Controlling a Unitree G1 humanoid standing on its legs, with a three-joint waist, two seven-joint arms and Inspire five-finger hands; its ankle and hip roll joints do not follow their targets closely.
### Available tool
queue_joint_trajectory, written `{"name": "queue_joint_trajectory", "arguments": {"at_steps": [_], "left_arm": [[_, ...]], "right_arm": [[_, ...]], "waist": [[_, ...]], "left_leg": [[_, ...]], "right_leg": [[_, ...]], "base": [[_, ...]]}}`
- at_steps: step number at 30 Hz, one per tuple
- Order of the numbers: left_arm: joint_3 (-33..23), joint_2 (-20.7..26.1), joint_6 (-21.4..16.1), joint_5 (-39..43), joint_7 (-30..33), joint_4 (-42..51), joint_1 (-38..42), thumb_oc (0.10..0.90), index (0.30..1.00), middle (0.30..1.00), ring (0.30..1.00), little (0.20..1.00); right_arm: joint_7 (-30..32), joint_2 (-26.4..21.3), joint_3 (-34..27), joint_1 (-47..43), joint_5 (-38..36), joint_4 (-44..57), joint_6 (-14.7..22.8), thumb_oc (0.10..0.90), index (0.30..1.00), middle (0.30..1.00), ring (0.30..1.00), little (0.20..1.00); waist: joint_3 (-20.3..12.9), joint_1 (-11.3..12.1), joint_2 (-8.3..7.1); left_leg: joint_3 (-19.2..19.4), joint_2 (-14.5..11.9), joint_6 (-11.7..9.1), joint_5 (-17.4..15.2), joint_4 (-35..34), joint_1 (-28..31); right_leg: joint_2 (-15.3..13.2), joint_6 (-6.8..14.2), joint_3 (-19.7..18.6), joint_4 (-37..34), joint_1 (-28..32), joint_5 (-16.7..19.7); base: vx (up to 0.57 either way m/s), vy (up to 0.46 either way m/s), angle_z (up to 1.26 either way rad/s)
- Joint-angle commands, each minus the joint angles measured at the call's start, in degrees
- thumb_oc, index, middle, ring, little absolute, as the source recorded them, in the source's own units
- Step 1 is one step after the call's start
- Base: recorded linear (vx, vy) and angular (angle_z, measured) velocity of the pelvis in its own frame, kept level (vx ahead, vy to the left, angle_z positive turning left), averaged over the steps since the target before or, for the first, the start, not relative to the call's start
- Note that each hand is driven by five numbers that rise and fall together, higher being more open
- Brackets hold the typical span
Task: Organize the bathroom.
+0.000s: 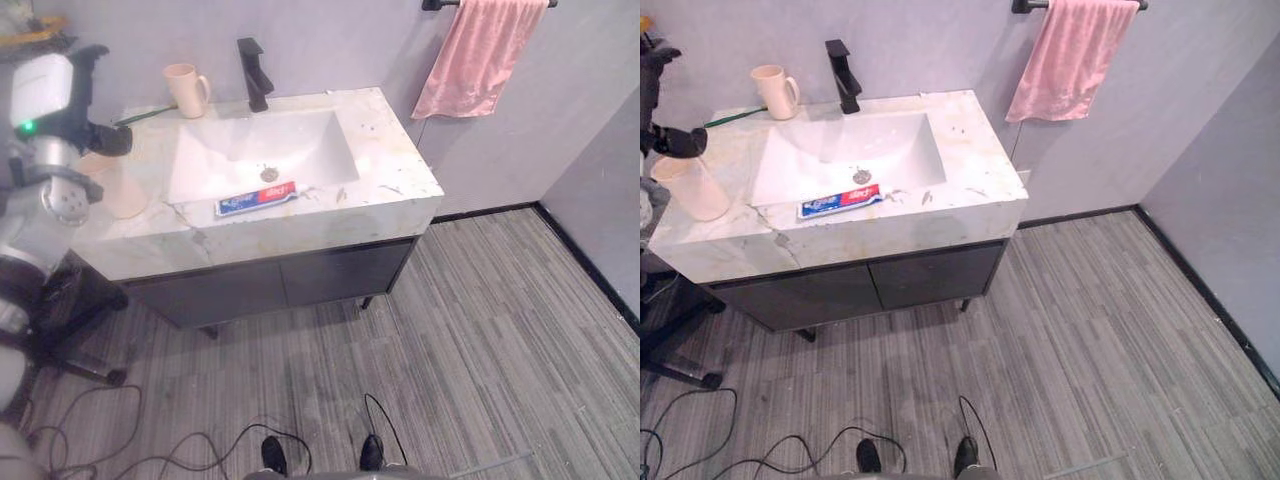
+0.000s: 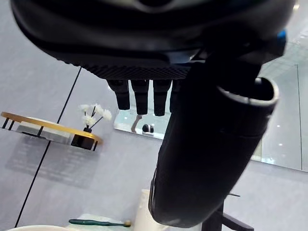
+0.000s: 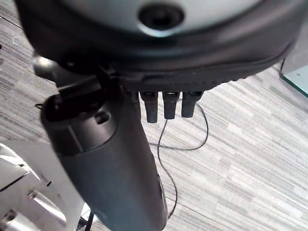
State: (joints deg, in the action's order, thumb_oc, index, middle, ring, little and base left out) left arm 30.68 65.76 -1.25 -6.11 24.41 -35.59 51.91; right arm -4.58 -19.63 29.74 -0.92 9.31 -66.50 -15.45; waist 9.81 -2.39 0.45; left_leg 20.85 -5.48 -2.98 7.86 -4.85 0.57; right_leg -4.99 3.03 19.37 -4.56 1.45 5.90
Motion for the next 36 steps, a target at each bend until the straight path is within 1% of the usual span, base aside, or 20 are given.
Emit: {"name": "queue_joint_trajectory", "arguments": {"at_steps": [1, 5, 6, 8, 9, 11, 13, 19, 22, 25, 29, 36], "left_arm": [[-0.3, 4.5, -3.3, -0.2, -0.1, -0.5, 11.2, 0.8, 0.9, 0.9, 0.9, 0.9], [2.6, 4.4, -4.1, -0.8, -1.1, 1.1, 13.1, 0.8, 0.9, 0.9, 0.9, 0.9], [3.6, 4.2, -4.7, 0.1, -2.2, 2.0, 13.8, 0.8, 0.9, 0.9, 0.9, 0.9], [4.0, 4.1, -4.5, -0.2, -3.1, 3.0, 14.1, 0.8, 0.9, 0.9, 0.9, 0.9], [4.5, 3.9, -4.5, 0.4, -4.9, 3.6, 14.2, 0.8, 0.9, 0.9, 0.9, 0.9], [5.3, 3.8, -4.7, 0.9, -6.5, 3.7, 14.5, 0.8, 0.9, 0.9, 0.9, 0.9], [6.9, 3.3, -4.1, 2.0, -10.8, 4.3, 15.0, 0.8, 0.9, 0.9, 0.9, 0.9], [9.0, 1.5, -4.5, 0.2, -11.1, 2.6, 14.0, 0.8, 0.9, 0.9, 0.9, 0.9], [9.1, 0.9, -4.4, -0.5, -10.8, 1.8, 13.7, 0.8, 0.9, 0.9, 0.9, 0.9], [9.2, 0.2, -4.1, -0.3, -12.2, 0.3, 13.2, 0.8, 0.9, 0.9, 0.9, 0.9], [9.2, -0.7, -4.8, 0.4, -14.2, -1.3, 12.6, 0.8, 0.9, 0.9, 0.9, 0.9], [8.4, -1.9, -5.7, 0.6, -14.7, -3.6, 9.8, 0.8, 0.9, 0.9, 0.9, 0.9]], "right_arm": [[-0.2, -2.0, 0.8, 1.3, 2.7, -1.0, -1.2, 0.8, 0.9, 0.9, 0.9, 0.9], [-0.4, -2.1, 0.9, 1.4, 3.1, -0.9, -1.4, 0.8, 0.9, 0.9, 0.9, 0.9], [-0.3, -2.2, 1.1, 1.4, 2.9, -0.7, -1.6, 0.8, 0.9, 0.9, 0.9, 0.9], [-0.3, -2.1, 1.1, 1.4, 3.1, -0.7, -1.5, 0.8, 0.9, 0.9, 0.9, 0.9], [-0.2, -2.3, 1.1, 1.4, 3.2, -0.7, -1.4, 0.8, 0.9, 0.9, 0.9, 0.9], [-0.1, -2.4, 1.0, 1.4, 3.2, -0.7, -1.3, 0.8, 0.9, 0.9, 0.9, 0.9], [-0.2, -2.7, 1.1, 1.0, 3.2, -0.6, -1.2, 0.8, 0.9, 0.9, 0.9, 0.9], [-0.7, -2.9, 1.6, 0.2, 2.9, 0.1, -1.9, 0.8, 0.9, 0.9, 0.9, 0.9], [-0.7, -2.9, 1.6, 0.3, 2.8, 0.0, -1.9, 0.8, 0.9, 0.9, 0.9, 0.9], [-0.3, -2.6, 1.5, 0.4, 2.6, -0.5, -1.9, 0.8, 0.9, 0.9, 0.9, 0.9], [-0.1, -2.4, 1.3, 0.4, 2.6, -1.0, -1.9, 0.8, 0.9, 0.9, 0.9, 0.9], [0.2, -1.7, 0.8, 0.4, 3.4, -1.5, -2.4, 0.8, 0.9, 0.9, 0.9, 0.9]], "waist": [[-1.7, -1.2, 0.77], [-1.9, -1.6, 0.92], [-1.9, -1.7, 0.95], [-1.8, -1.8, 0.98], [-1.7, -1.9, 1.06], [-1.6, -2.0, 1.17], [-1.3, -2.2, 1.34], [-0.8, -2.7, 1.43], [-0.7, -2.8, 1.46], [-0.4, -3.0, 1.49], [-0.3, -3.1, 1.37], [-0.8, -3.1, 1.31]], "left_leg": [[-1.1, 1.5, 0.3, -4.7, 2.0, -0.4], [-0.9, 1.5, 0.3, -4.7, 2.0, -0.5], [-0.8, 1.4, 0.3, -4.7, 2.0, -0.5], [-0.8, 1.4, 0.4, -4.7, 2.0, -0.5], [-0.7, 1.4, 0.4, -4.6, 2.0, -0.5], [-0.7, 1.4, 0.4, -4.7, 2.0, -0.5], [-0.6, 1.4, 0.4, -4.6, 2.1, -0.8], [-0.1, 1.3, 0.4, -4.6, 2.0, -0.9], [0.1, 1.3, 0.4, -4.4, 2.0, -1.2], [0.5, 1.0, 0.2, -4.2, 2.2, -1.4], [0.9, 0.9, 0.2, -4.2, 2.4, -1.4], [1.4, 0.8, 0.1, -4.1, 2.2, -0.9]], "right_leg": [[0.1, 1.4, -1.5, 1.5, 0.8, -4.8], [0.1, 1.5, -1.8, 1.4, 0.7, -4.7], [0.1, 1.5, -2.0, 1.4, 0.7, -4.7], [0.1, 1.5, -2.1, 1.4, 0.6, -4.7], [0.1, 1.5, -2.1, 1.5, 0.5, -4.7], [0.1, 1.6, -2.2, 1.6, 0.4, -4.7], [0.0, 1.6, -2.3, 1.7, 0.1, -4.7], [0.1, 1.6, -2.4, 1.6, -0.1, -4.6], [0.0, 1.6, -2.4, 1.6, -0.3, -4.5], [0.0, 1.6, -2.3, 1.8, -0.5, -4.4], [-0.1, 1.6, -2.1, 1.6, -0.4, -4.3], [-0.1, 1.7, -1.7, 1.3, 0.2, -4.0]], "base": [[0.0, 0.0, 0.0], [0.0, 0.0, 0.0], [-0.01, 0.001, -0.04], [-0.01, 0.001, -0.06], [-0.01, 0.002, -0.06], [-0.01, 0.002, -0.02], [-0.04, 0.002, -0.02], [-0.01, 0.0, 0.0], [-0.02, -0.006, -0.01], [-0.04, -0.008, 0.0], [0.0, 0.0, 0.0], [0.0, 0.0, 0.0]]}}
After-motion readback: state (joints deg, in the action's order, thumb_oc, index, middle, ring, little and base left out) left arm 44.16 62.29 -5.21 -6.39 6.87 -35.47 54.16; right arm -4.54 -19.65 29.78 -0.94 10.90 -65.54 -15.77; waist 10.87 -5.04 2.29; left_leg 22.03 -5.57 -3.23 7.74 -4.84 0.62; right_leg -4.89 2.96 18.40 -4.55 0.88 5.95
